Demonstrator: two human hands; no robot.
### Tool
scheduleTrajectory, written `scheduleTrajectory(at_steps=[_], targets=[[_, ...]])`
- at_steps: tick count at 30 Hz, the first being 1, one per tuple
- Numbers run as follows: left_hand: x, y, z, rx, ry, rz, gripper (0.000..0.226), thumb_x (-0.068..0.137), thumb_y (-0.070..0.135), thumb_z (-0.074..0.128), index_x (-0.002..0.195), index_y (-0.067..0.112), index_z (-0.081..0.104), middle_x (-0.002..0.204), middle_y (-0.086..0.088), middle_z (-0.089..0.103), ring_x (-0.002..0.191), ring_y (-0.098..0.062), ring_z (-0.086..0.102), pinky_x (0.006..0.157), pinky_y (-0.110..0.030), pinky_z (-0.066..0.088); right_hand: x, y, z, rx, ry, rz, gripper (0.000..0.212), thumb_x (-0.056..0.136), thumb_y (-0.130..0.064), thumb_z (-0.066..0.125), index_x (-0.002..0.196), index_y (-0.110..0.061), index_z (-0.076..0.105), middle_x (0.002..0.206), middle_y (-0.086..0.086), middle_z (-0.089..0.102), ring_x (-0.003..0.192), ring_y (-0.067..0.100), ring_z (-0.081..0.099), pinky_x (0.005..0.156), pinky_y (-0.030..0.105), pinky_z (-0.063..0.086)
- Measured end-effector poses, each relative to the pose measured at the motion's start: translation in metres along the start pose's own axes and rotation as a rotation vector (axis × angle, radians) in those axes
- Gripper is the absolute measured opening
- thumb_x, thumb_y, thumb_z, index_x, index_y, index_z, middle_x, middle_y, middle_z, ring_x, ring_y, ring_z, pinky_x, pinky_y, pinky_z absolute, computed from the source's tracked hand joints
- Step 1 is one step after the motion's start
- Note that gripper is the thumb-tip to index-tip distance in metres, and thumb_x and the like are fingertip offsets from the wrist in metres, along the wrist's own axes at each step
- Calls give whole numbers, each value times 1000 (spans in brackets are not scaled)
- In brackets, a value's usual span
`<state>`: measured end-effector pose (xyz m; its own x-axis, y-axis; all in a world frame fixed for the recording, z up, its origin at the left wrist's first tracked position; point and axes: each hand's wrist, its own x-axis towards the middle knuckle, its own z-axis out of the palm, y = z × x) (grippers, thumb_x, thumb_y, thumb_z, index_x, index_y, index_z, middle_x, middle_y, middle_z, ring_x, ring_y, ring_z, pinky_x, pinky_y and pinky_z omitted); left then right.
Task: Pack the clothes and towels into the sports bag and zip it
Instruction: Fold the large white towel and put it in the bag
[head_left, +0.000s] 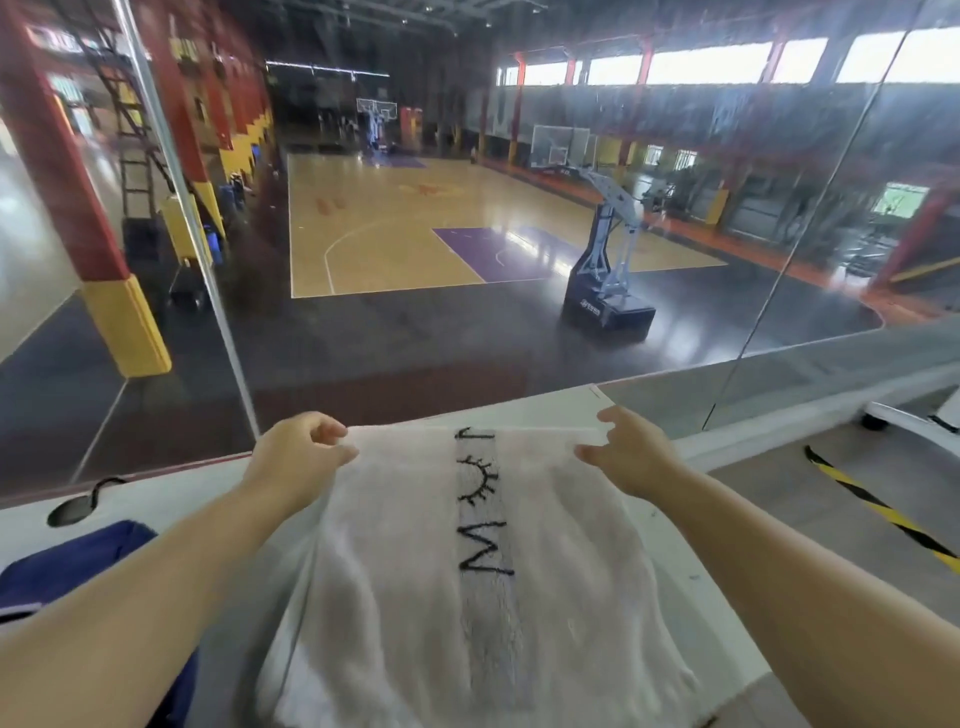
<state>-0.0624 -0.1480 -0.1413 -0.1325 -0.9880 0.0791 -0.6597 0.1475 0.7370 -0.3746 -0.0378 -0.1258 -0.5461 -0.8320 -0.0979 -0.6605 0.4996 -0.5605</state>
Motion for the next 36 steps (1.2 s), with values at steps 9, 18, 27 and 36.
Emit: scheduleTrajectory(at_steps=[9,18,27,36], targets=[[-85,-1,5,104,-189,123,25,76,28,74,97,22,62,101,0,62,87,-16,59,76,-28,42,-97,33,6,22,6,-108,34,84,-37,67,113,-22,59,98,-9,62,86,9,58,69,25,47],[-164,-34,4,489,-325,1,67,72,54,65,129,24,45,126,-8,43,112,-30,49,91,-35,41,-187,65,28,-200,-139,-245,44,88,-43,58,128,-28,52,132,-9,48,115,15,50,93,27,40],[-169,-27,2,321,-416,160,56,88,31,58,140,22,39,146,0,41,131,-19,40,107,-30,31,-170,85,40,-401,-229,-316,48,101,-33,33,146,-15,25,158,4,12,146,22,6,116,30,8],[-159,-14,24,112,-203,173,26,83,15,65,108,21,68,112,3,60,97,-14,53,82,-23,36,-155,89,35,-429,8,-315,24,94,-34,48,111,-18,56,112,-3,59,105,19,51,81,30,43]])
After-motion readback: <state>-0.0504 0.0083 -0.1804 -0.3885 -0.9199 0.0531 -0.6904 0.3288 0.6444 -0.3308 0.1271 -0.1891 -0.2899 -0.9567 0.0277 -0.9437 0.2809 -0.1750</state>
